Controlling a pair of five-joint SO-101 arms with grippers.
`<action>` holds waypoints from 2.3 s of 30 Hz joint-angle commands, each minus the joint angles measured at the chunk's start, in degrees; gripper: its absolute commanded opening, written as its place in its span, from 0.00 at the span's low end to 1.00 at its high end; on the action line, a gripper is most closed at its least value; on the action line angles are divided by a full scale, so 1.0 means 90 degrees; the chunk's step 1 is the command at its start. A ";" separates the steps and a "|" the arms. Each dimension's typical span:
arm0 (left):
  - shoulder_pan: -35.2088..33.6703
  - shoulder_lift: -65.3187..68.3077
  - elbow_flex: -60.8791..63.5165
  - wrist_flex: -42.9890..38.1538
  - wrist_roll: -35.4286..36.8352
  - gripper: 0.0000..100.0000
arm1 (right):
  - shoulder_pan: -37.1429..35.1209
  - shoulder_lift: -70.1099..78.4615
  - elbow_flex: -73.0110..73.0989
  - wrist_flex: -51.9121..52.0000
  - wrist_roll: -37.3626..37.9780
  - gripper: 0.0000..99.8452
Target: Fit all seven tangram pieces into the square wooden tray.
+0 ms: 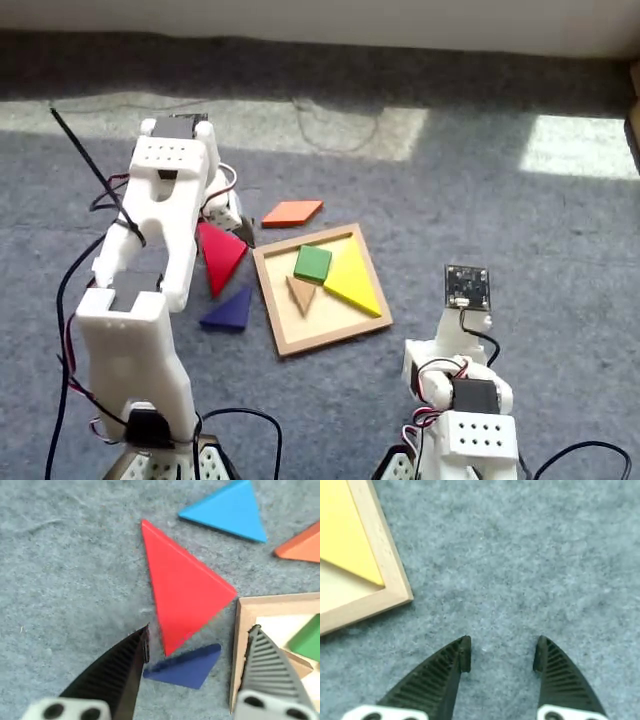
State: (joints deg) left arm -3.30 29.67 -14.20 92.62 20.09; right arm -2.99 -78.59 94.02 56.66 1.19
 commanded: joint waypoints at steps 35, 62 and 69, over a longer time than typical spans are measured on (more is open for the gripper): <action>-0.0005 0.0415 -0.1021 0.0322 -0.0059 0.21 | 0.0151 0.0005 0.0093 -0.0063 0.0049 0.20; -0.0220 -0.0190 0.0269 0.0059 -0.2608 0.35 | 0.0151 0.0005 0.0093 -0.0063 0.0049 0.20; -0.0220 0.0562 0.0259 -0.0645 -0.2647 0.35 | 0.0151 0.0005 0.0093 -0.0063 0.0049 0.20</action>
State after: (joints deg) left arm -4.79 33.63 -11.47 89.27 -3.38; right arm -2.46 -78.59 94.20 56.48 1.19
